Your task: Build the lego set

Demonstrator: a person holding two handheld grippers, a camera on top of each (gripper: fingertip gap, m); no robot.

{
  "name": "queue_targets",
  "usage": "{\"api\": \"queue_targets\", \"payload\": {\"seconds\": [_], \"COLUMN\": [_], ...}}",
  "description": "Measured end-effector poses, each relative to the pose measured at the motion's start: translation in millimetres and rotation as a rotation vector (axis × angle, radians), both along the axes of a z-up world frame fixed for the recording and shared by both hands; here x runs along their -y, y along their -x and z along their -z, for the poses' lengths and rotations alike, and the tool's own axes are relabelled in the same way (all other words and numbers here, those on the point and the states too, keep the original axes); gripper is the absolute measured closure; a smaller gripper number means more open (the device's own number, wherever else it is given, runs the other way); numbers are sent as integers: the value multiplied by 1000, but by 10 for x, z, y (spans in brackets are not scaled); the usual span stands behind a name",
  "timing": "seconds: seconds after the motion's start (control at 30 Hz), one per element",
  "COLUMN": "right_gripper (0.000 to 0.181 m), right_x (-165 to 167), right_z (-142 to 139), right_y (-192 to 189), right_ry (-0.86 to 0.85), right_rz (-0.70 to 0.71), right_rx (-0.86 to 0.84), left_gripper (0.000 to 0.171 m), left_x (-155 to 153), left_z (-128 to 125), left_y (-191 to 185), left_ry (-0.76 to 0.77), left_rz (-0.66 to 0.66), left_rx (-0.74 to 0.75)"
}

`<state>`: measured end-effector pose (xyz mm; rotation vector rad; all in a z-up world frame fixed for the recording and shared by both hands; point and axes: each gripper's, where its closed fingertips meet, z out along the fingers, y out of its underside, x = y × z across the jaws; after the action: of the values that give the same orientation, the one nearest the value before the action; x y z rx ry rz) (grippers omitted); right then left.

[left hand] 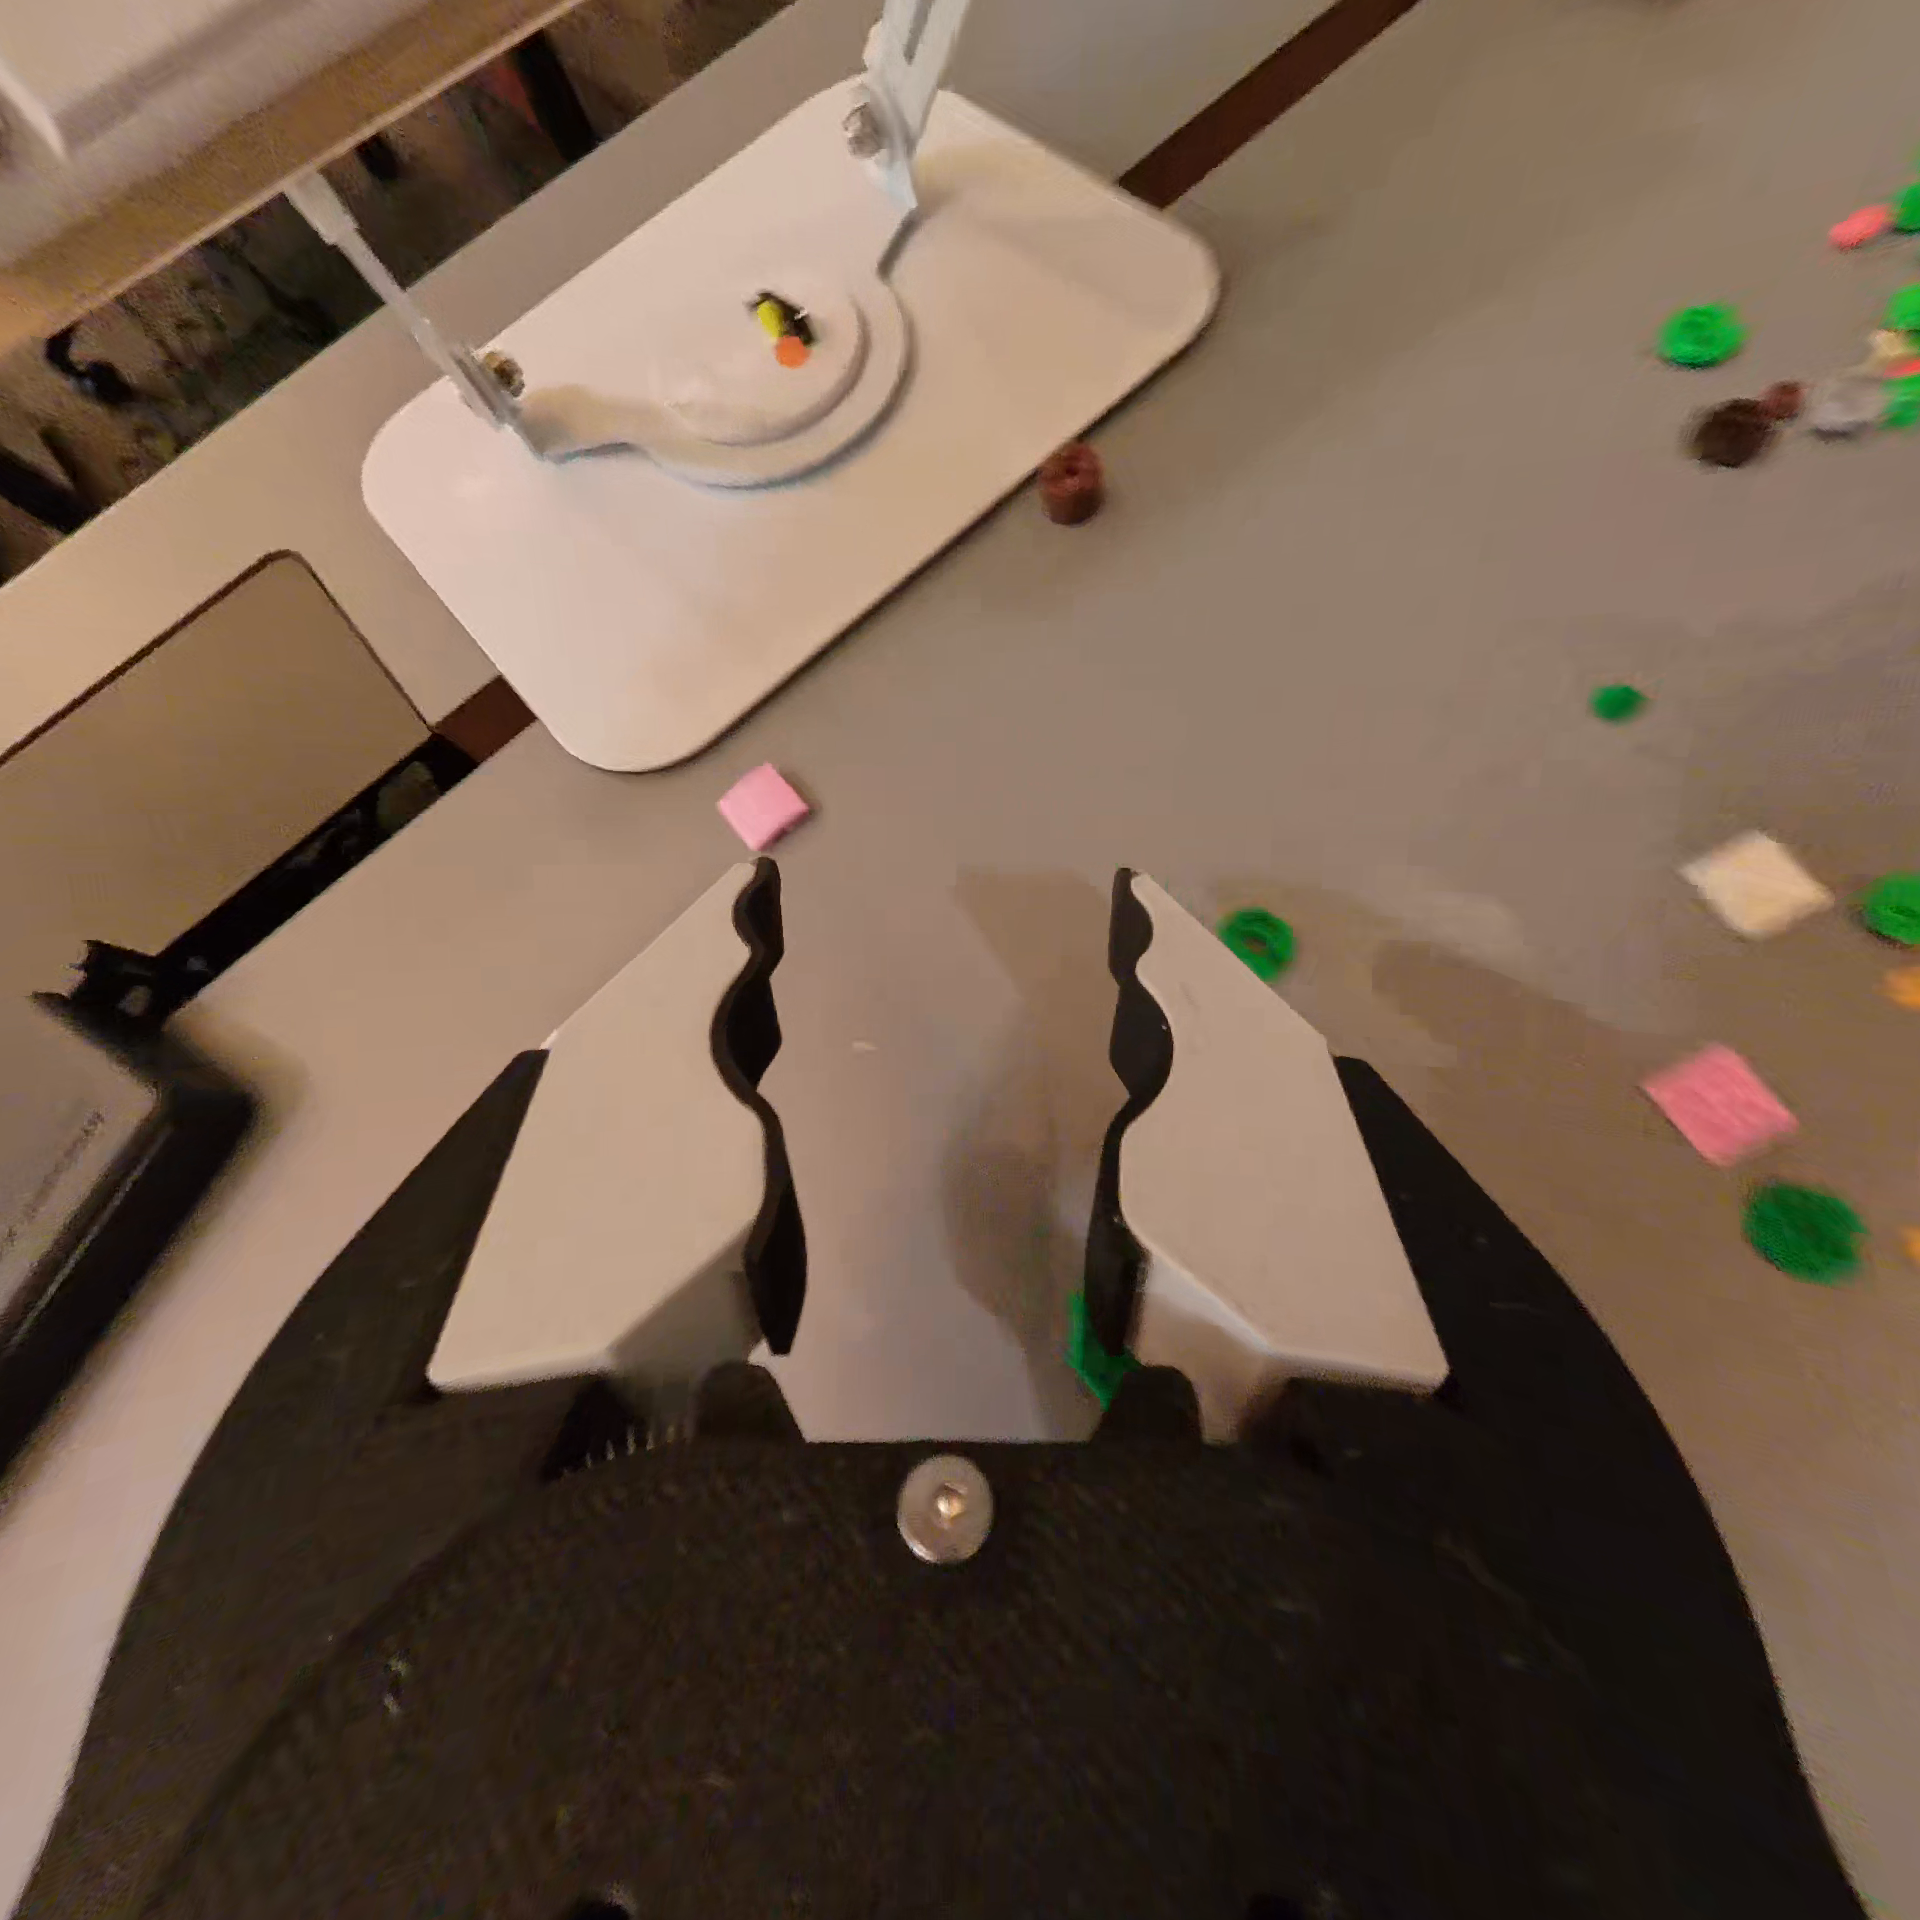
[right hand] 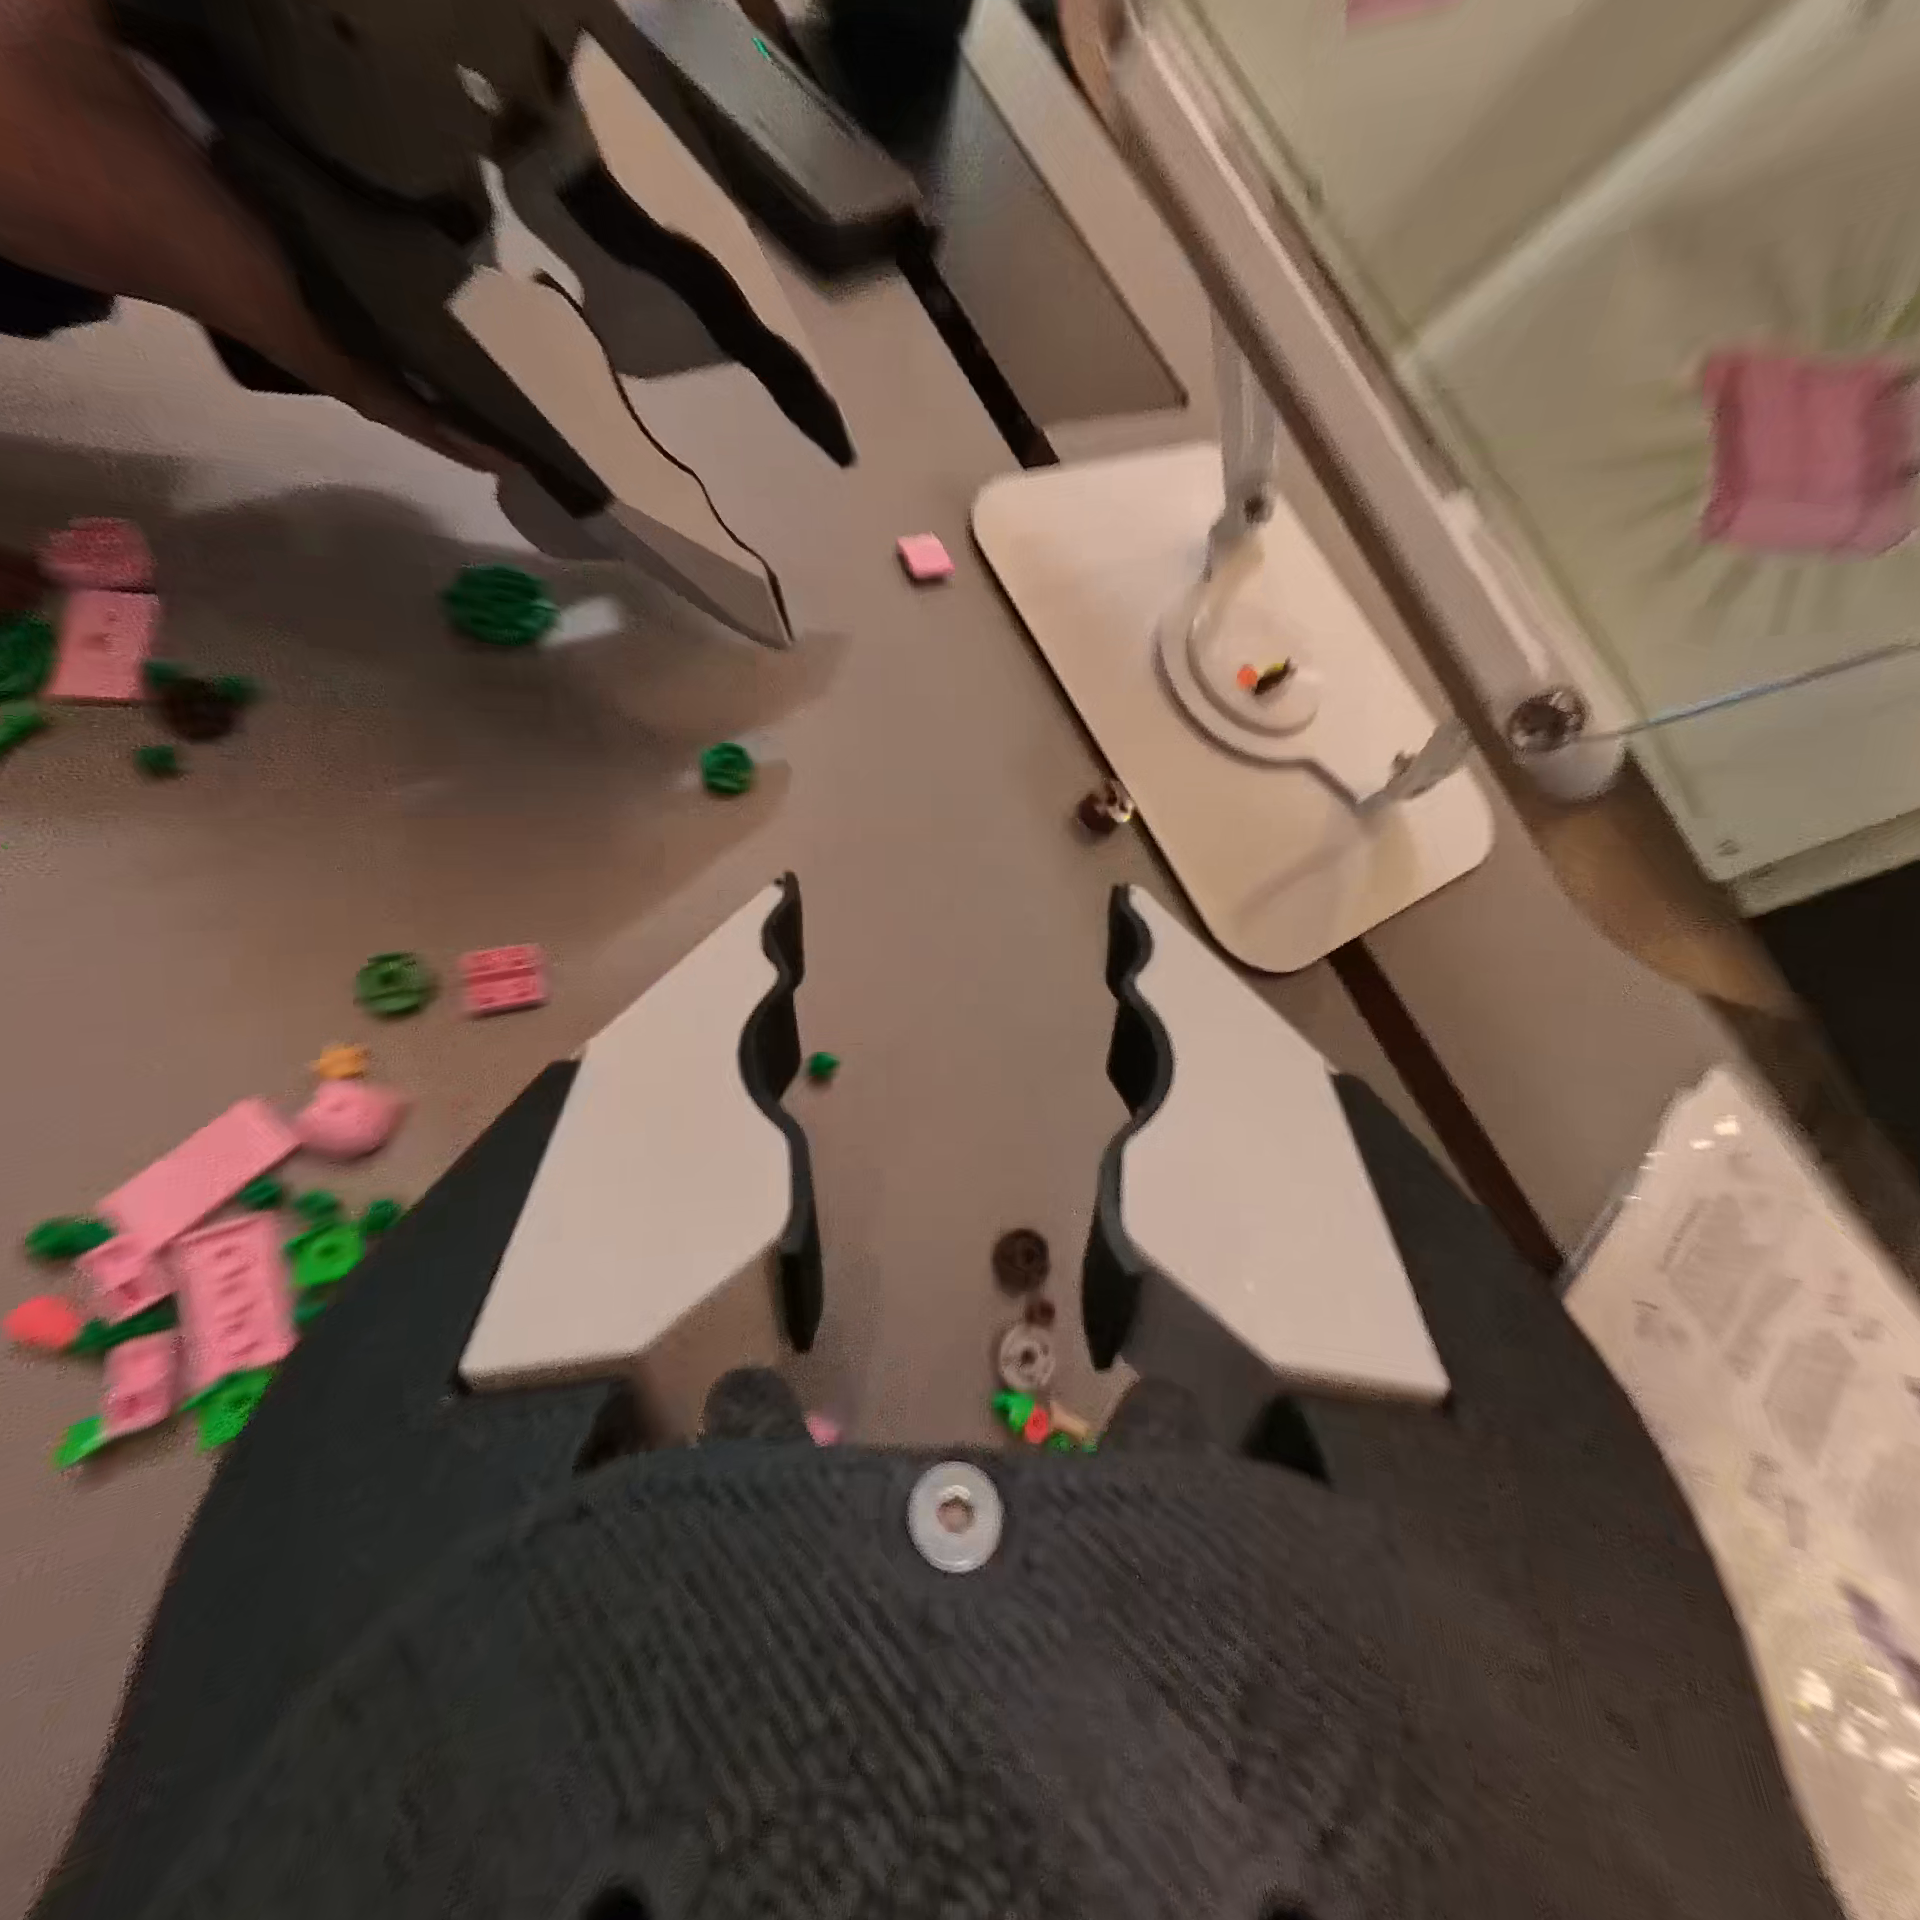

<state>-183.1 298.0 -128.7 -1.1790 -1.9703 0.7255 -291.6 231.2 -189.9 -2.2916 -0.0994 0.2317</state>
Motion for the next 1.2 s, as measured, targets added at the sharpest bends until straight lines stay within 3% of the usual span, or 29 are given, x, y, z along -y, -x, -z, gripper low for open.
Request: {"api": "queue_targets", "payload": {"seconds": [0.17,0.3,0.53,0.63,0.67,0.8,0.97,1.1,1.2], "right_gripper": [132,136,144,159,167,167,167,167,163], "right_x": [-255,-415,-482,-498,-505,-425,-175,-59,-80], "right_z": [498,651,859,879,878,884,891,917,892], "right_y": [514,784,1028,1073,1050,723,18,-369,-452], "right_ry": [257,176,178,194,194,242,262,224,159], "right_rz": [31,10,-24,-26,-28,-63,-159,-194,-181], "right_rx": [138,139,166,166,174,209,243,313,344], "left_gripper": [116,122,127,147,156,156,162,161,151], "left_x": [-188,-250,-339,-326,-310,-193,27,91,114], "left_z": [226,282,342,341,341,343,333,339,321], "left_y": [510,517,517,507,468,177,-610,-1024,-1145], "left_ry": [70,21,47,41,44,62,125,176,194], "left_rz": [-120,-111,-63,-57,-35,63,265,368,382], "left_rx": [-16,86,111,142,141,122,237,189,159]}}
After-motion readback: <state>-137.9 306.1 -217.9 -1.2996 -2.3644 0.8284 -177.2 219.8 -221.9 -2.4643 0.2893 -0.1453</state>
